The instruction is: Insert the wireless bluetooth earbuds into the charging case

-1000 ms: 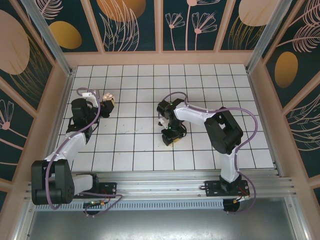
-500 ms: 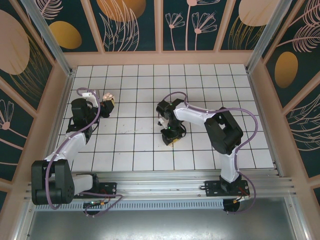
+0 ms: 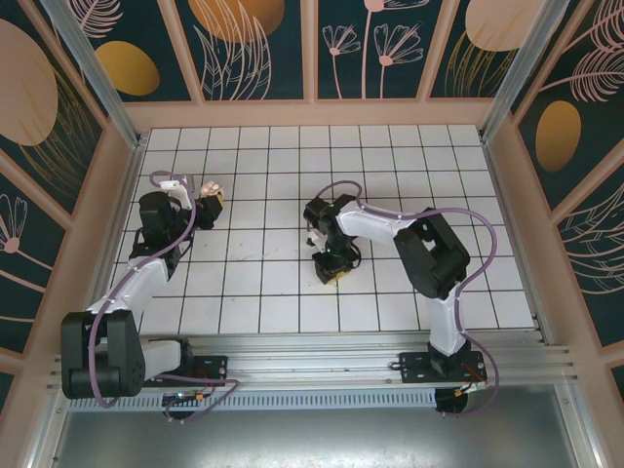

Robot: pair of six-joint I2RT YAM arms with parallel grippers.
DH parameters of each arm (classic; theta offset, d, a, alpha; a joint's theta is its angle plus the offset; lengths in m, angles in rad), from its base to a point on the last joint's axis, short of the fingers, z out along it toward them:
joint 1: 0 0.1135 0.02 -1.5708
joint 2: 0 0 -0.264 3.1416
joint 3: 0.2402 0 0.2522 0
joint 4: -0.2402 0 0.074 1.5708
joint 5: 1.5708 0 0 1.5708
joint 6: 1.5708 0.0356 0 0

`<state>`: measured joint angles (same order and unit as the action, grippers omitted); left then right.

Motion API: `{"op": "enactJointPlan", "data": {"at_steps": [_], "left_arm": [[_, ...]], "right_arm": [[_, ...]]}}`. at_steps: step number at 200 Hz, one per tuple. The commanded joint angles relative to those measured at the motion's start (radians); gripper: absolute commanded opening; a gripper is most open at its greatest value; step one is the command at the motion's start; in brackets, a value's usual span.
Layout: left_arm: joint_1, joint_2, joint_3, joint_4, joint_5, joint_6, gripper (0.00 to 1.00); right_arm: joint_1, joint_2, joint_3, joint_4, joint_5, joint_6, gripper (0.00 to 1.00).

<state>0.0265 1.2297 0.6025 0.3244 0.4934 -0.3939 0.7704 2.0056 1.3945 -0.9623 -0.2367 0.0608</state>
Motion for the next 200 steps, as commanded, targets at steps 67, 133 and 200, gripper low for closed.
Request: {"op": "enactJointPlan", "data": {"at_steps": [67, 133, 200], "left_arm": [[0.004, 0.001, 0.028, -0.001, 0.017, 0.004, 0.1], [-0.02, 0.003, 0.019, 0.057, 0.087, 0.05, 0.09], [-0.147, -0.057, -0.076, 0.286, 0.262, 0.205, 0.09]], "right_arm": [[0.006, 0.008, -0.036, 0.023, 0.02, 0.026, 0.25], [-0.027, -0.174, -0.054, 0.191, -0.027, 0.044, 0.22], [-0.081, -0.439, -0.144, 0.679, -0.078, 0.068, 0.21]]}}
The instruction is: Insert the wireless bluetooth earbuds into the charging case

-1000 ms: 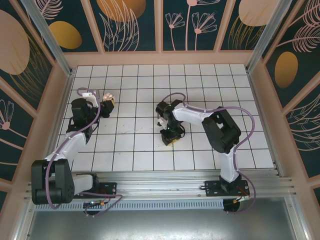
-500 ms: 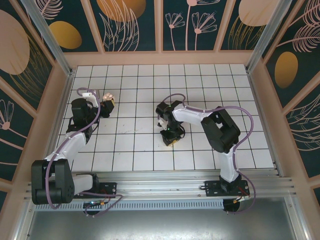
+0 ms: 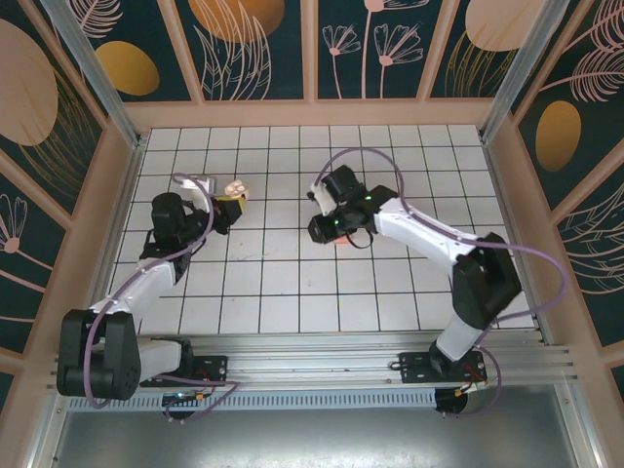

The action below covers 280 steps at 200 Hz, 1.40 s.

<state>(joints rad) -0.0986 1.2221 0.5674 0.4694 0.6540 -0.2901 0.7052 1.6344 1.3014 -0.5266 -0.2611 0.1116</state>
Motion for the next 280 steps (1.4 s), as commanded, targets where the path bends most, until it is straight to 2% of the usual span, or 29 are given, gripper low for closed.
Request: {"op": "enactJointPlan", "data": {"at_steps": [1, 27, 58, 98, 143, 190, 246, 280], "left_arm": [[-0.022, -0.052, -0.043, 0.144, 0.103, 0.104, 0.09], [-0.056, -0.099, -0.07, 0.159, 0.157, 0.247, 0.09], [-0.148, -0.118, -0.059, 0.042, 0.196, 0.5, 0.09], [-0.177, -0.078, -0.029, 0.021, 0.208, 0.536, 0.09], [-0.19, -0.075, -0.044, 0.077, 0.204, 0.515, 0.09], [-0.193, -0.065, -0.054, 0.15, 0.201, 0.412, 0.09], [-0.194, -0.064, -0.064, 0.23, 0.193, 0.301, 0.09], [-0.195, -0.065, -0.063, 0.247, 0.199, 0.283, 0.09]], "right_arm": [[-0.016, -0.069, -0.053, 0.252, -0.056, 0.018, 0.21], [-0.018, -0.138, -0.119, 0.452, -0.111, 0.015, 0.21], [-0.013, -0.202, -0.223, 0.711, -0.185, 0.055, 0.21], [0.039, -0.263, -0.345, 0.957, -0.188, 0.031, 0.21], [0.078, -0.264, -0.423, 1.152, -0.206, 0.034, 0.21], [0.107, -0.203, -0.434, 1.272, -0.207, 0.05, 0.2], [0.119, -0.161, -0.441, 1.322, -0.193, 0.064, 0.2], [0.12, -0.135, -0.435, 1.338, -0.192, 0.07, 0.2]]}}
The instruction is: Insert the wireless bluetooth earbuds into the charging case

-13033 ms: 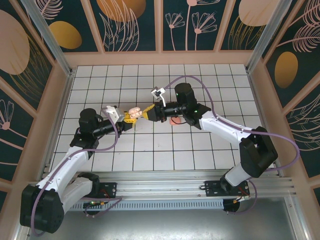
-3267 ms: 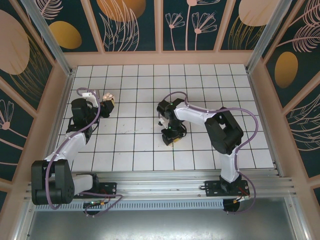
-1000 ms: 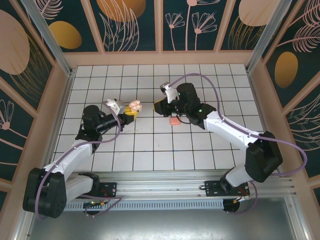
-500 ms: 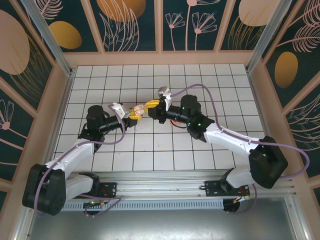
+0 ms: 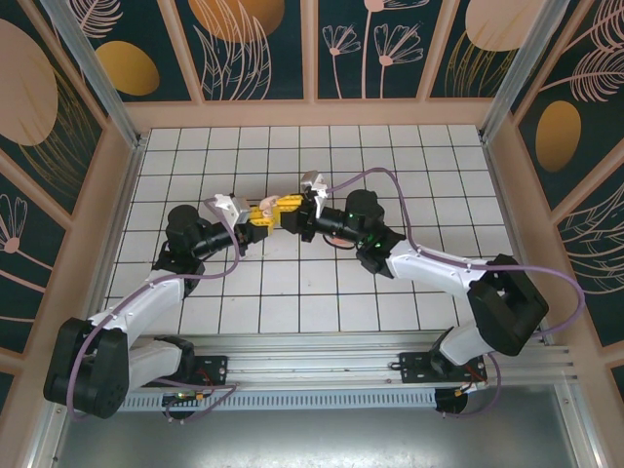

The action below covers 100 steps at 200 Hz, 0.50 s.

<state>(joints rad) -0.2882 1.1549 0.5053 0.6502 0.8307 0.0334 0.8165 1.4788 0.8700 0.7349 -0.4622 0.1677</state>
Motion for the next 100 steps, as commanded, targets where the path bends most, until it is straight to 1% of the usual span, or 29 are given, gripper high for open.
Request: {"op": "enactJointPlan", "data": {"at_steps": [1, 100], "left_arm": [[-0.006, 0.002, -0.001, 0.066, 0.022, -0.041, 0.09], [-0.006, -0.004, 0.004, 0.06, 0.03, -0.037, 0.09]], "right_arm": [[0.009, 0.021, -0.003, 0.077, 0.009, 0.014, 0.2], [0.01, 0.079, 0.026, 0.113, -0.012, 0.037, 0.2]]}}
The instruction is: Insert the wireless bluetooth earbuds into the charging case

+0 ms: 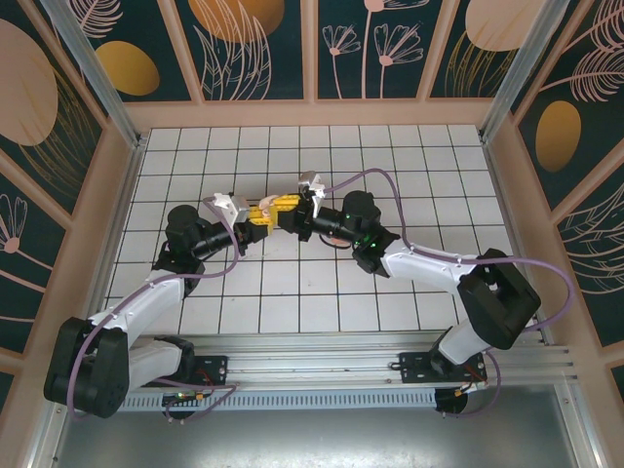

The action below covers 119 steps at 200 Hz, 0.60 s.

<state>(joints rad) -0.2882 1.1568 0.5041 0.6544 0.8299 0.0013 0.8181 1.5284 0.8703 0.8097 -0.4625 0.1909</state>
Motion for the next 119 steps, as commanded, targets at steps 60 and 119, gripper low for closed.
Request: {"op": "enactJointPlan", "data": {"at_steps": [60, 119], "left_arm": [[-0.009, -0.019, 0.007, 0.041, 0.031, 0.009, 0.09], [-0.01, -0.038, 0.01, 0.037, 0.03, 0.016, 0.1]], "right_arm": [[0.013, 0.065, 0.049, 0.042, -0.04, 0.03, 0.2], [0.013, 0.065, 0.054, -0.045, -0.035, -0.006, 0.19]]}}
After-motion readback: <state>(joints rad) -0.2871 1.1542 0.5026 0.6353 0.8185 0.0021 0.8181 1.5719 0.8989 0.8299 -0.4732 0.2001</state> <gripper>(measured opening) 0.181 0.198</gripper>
